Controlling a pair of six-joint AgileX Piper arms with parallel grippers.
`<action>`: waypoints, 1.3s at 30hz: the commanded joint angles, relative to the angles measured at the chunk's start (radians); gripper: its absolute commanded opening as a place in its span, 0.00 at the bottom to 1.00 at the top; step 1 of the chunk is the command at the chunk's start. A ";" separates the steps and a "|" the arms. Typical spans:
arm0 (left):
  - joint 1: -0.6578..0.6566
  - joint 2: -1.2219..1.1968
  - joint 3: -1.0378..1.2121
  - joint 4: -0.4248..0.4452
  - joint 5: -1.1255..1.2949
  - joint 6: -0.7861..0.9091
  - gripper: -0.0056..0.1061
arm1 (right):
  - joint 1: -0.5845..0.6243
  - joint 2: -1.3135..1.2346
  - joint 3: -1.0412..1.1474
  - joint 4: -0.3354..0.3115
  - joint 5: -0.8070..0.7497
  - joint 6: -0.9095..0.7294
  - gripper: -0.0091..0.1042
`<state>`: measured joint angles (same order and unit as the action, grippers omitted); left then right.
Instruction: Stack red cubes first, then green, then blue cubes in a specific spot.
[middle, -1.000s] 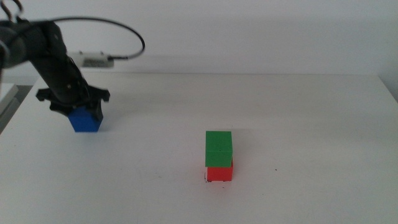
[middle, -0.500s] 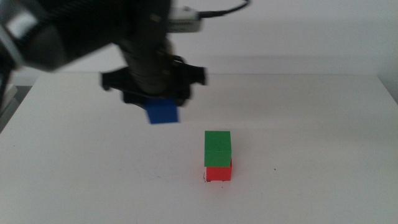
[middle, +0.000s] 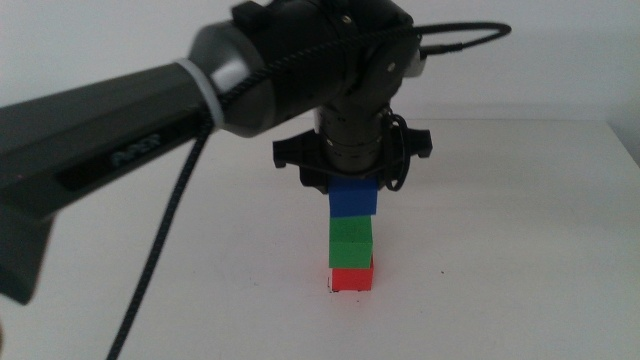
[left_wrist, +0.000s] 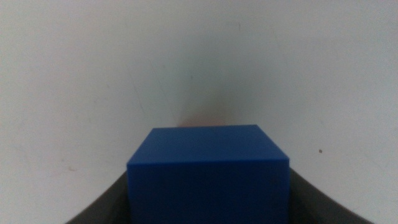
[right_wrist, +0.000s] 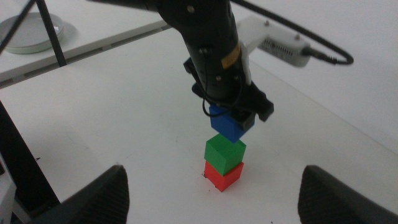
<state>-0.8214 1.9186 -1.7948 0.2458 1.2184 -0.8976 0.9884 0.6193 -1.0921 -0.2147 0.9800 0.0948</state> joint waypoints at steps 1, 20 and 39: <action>-0.007 0.016 -0.020 -0.024 0.003 0.005 0.03 | -0.005 0.003 0.005 -0.010 -0.009 -0.005 0.81; -0.007 0.057 -0.018 -0.061 0.003 0.098 0.03 | -0.005 0.003 0.005 -0.010 -0.009 -0.005 0.81; 0.003 -0.005 0.051 -0.028 0.003 0.074 0.03 | -0.005 0.003 0.005 -0.010 -0.009 -0.005 0.81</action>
<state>-0.8194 1.9167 -1.7448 0.2149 1.2247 -0.8043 0.9884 0.6193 -1.0921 -0.2147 0.9800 0.0948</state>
